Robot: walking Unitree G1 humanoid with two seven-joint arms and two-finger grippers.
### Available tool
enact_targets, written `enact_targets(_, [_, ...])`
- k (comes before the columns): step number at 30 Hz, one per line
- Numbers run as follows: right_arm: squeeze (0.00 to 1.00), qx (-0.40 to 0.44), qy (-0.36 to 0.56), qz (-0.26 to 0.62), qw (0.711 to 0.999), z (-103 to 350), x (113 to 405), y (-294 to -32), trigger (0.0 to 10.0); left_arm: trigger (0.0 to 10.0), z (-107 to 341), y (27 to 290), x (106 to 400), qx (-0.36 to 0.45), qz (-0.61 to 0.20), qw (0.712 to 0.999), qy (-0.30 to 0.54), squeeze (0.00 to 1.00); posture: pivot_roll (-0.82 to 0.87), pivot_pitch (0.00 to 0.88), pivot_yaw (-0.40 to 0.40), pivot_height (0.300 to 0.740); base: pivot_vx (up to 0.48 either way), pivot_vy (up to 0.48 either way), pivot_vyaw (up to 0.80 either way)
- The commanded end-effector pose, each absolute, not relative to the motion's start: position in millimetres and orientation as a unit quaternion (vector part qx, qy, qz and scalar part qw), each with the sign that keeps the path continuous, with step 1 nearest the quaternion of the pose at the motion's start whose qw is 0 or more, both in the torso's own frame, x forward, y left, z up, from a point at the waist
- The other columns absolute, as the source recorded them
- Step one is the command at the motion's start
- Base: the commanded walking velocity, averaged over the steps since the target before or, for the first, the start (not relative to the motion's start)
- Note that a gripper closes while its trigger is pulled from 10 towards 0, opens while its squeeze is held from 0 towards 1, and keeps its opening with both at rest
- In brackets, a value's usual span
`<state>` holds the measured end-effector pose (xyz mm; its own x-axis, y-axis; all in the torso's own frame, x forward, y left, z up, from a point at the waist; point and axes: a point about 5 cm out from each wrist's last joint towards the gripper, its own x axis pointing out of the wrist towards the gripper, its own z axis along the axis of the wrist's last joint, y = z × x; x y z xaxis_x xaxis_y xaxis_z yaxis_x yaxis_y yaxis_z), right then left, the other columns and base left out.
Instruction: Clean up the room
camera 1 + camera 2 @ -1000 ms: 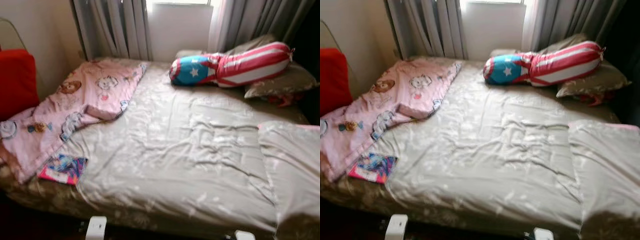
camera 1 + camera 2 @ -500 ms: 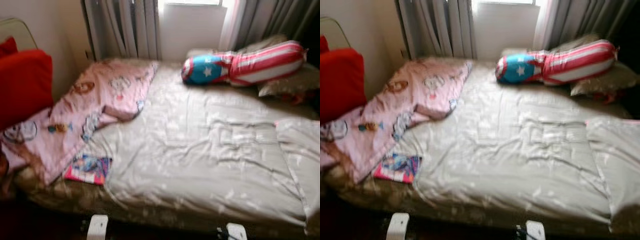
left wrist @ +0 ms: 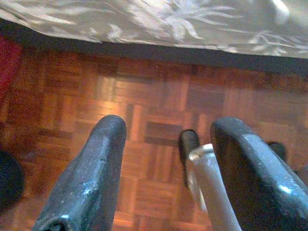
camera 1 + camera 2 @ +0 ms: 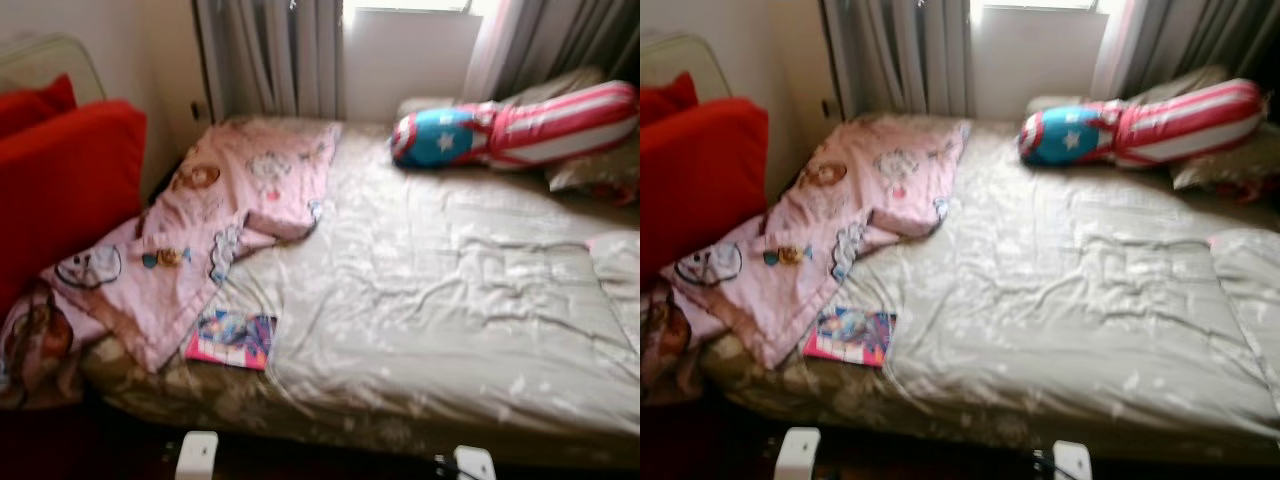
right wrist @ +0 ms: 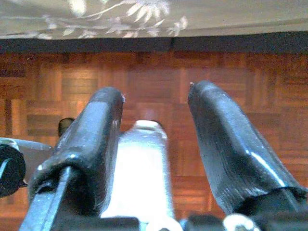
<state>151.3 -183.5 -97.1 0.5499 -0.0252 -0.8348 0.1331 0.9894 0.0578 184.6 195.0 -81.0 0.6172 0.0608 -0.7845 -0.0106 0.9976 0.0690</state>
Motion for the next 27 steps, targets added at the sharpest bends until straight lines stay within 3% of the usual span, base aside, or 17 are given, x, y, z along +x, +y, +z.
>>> enact_targets(1, [0.0,0.053,0.475,-0.059,0.876,-97.7,146.6,-192.6,10.0,10.0,-82.7,188.6,183.3,0.026,0.013,0.897,0.441,0.0,-0.04,0.0,-0.003,0.74,0.0,0.431,0.0])
enact_targets(16, [0.0,0.056,0.474,-0.06,0.876,-97.7,146.9,-191.7,10.0,10.0,-81.7,207.1,179.6,0.03,0.022,0.894,0.447,0.0,-0.05,0.0,-0.001,0.74,0.0,0.431,0.0])
enact_targets(27, [0.0,0.056,0.475,-0.059,0.876,-97.9,146.7,-191.2,10.0,10.0,-83.3,205.4,177.0,0.029,0.022,0.892,0.451,0.0,-0.05,0.0,-0.003,0.74,0.0,0.429,0.0])
